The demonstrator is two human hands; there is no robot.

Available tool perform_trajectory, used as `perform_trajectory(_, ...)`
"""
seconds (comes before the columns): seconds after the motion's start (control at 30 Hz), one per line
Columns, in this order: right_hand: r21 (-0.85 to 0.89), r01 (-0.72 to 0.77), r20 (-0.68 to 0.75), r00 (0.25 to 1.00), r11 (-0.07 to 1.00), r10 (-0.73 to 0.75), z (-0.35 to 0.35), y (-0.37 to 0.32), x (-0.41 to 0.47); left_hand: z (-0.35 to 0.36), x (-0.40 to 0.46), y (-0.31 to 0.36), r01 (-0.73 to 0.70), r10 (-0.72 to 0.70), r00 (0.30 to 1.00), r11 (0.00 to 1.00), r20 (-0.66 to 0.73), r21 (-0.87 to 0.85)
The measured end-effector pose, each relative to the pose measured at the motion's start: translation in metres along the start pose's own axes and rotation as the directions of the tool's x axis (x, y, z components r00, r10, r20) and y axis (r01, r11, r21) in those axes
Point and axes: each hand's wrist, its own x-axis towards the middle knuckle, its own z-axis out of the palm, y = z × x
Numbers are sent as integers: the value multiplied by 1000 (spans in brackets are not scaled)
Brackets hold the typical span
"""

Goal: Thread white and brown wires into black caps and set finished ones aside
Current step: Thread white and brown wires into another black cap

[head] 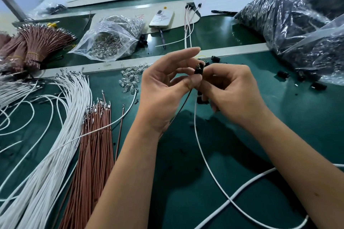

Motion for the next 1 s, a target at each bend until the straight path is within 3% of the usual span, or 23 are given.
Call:
perform_trajectory(0.27, -65, 36, 42, 999, 997, -33, -1, -2, -1, 0, 1, 1, 66, -67, 997, 998, -30, -9)
perform_trajectory(0.47, 47, -16, 89, 996, 999, 12, -2, 1, -1, 1, 0, 1, 111, -107, 991, 993, -80, 45)
perform_trajectory(0.73, 241, -154, 156, 981, 958, 118, -2, 5, 0, 2, -1, 6, 127, -129, 989, 991, -66, -32)
perform_trajectory(1.0, 220, -152, 101, 986, 964, 133, -2, 3, -1, 4, -2, 8, 142, -150, 983, 987, -106, -78)
